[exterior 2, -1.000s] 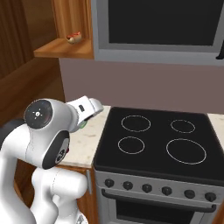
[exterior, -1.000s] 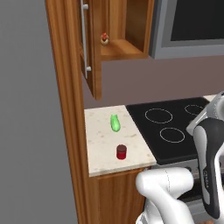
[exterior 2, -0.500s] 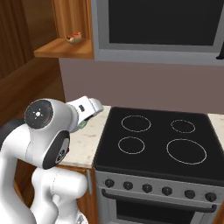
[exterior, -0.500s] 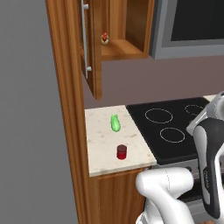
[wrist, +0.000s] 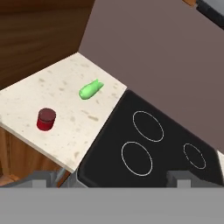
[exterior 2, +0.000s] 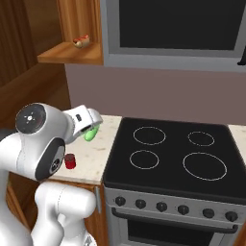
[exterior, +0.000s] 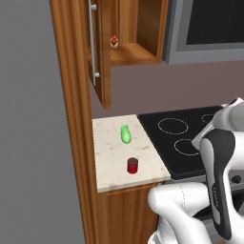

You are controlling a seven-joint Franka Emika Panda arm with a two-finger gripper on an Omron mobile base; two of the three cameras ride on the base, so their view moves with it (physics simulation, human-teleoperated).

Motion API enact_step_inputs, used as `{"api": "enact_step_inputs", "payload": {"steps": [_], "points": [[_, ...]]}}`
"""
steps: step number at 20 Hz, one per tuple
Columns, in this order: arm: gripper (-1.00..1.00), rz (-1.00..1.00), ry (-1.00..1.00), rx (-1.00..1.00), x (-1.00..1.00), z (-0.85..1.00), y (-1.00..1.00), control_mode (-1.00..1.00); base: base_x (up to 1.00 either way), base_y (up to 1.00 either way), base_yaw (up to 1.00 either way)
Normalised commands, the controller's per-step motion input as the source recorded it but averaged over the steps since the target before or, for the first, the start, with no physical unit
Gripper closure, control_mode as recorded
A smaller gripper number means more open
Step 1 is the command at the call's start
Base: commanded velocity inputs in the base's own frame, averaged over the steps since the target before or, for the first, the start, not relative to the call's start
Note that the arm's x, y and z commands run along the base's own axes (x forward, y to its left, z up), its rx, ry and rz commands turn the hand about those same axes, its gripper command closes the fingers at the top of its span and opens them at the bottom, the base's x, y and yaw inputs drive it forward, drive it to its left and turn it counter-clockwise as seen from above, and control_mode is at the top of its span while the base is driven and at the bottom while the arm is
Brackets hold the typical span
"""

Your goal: Pick the canned food and jam from the counter and place them in the cabinets closest to them.

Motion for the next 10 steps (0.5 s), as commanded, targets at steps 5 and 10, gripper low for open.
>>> {"api": "enact_step_inputs", "payload": {"steps": [5,10], "points": [[-1.00,-0.01,0.04,0.00,0.00,-0.26,0.35,-1.00,0.00,0.00,0.00],[-1.00,0.00,0.02,0.02,0.00,-0.11,0.13,-1.00,0.00,0.00,0.00]]}}
